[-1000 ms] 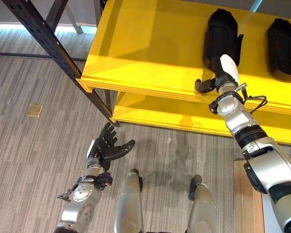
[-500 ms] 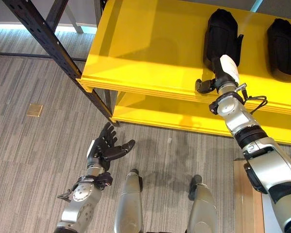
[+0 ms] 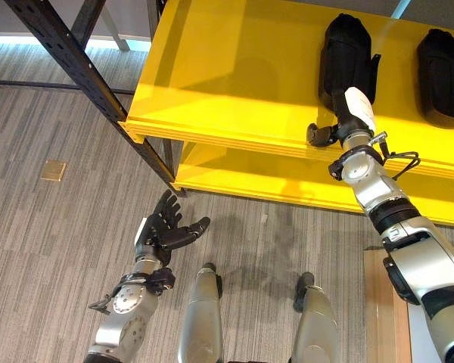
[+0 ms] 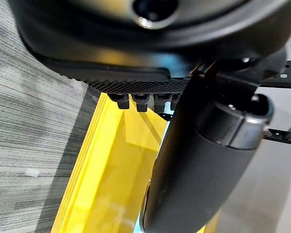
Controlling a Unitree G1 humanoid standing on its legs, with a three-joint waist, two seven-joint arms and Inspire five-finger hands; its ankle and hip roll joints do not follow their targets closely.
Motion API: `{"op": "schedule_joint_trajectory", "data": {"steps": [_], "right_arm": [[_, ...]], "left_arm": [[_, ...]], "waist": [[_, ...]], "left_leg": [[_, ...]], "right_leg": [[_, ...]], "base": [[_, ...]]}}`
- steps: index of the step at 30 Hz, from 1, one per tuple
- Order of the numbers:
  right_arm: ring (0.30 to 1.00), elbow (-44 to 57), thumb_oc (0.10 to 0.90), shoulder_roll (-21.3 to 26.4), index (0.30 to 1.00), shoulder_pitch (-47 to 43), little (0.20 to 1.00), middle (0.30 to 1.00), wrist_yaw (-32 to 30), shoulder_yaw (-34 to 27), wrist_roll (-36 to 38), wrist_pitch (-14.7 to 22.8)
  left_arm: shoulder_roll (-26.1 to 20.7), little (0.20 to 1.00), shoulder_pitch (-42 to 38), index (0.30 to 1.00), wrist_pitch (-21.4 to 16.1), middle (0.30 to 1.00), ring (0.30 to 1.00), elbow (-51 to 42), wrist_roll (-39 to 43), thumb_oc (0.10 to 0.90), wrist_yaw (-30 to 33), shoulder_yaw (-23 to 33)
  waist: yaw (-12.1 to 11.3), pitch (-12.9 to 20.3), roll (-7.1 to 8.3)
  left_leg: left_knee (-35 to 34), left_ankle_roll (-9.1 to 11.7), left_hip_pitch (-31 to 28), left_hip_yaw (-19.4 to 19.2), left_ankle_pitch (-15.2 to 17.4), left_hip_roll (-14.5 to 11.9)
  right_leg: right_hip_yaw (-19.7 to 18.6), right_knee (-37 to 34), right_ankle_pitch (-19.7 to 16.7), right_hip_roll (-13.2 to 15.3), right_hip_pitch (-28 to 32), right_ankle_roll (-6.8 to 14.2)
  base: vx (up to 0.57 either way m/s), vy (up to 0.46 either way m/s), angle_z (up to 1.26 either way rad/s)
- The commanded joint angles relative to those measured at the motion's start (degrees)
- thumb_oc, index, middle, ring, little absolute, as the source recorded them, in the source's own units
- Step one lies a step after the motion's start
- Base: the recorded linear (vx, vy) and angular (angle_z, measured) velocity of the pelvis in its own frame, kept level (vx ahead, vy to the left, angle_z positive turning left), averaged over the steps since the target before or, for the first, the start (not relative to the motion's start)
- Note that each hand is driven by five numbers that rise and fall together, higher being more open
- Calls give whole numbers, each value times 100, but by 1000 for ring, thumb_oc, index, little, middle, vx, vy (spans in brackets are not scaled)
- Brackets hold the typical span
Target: Move parts from the plastic box to the shelf.
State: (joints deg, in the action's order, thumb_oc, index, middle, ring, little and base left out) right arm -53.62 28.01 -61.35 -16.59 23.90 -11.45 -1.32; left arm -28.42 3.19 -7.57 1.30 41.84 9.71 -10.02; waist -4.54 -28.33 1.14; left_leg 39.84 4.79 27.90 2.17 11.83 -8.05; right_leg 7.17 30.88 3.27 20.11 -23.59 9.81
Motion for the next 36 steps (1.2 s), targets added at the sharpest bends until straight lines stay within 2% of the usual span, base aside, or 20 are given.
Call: {"op": "schedule_joint_trajectory", "data": {"steps": [1,36], "right_arm": [[1000,-280,900,528,1000,411,1000,1000,72,-161,-73,-308],[1000,58,900,750,1000,559,1000,1000,42,-253,-134,-325]], "left_arm": [[-84,1000,-89,1000,-632,1000,1000,-460,-228,900,-10,490],[-84,1000,-81,1000,-648,1000,1000,-405,-269,900,42,605]], "waist": [[91,53,-81],[140,58,-43]], "left_leg": [[-514,46,-168,41,-289,-231],[-485,42,-124,45,-273,-262]], "right_leg": [[-117,562,562,-153,88,-234],[-129,606,602,-159,53,-238]], "base": [[0,0,0],[0,0,0]]}}
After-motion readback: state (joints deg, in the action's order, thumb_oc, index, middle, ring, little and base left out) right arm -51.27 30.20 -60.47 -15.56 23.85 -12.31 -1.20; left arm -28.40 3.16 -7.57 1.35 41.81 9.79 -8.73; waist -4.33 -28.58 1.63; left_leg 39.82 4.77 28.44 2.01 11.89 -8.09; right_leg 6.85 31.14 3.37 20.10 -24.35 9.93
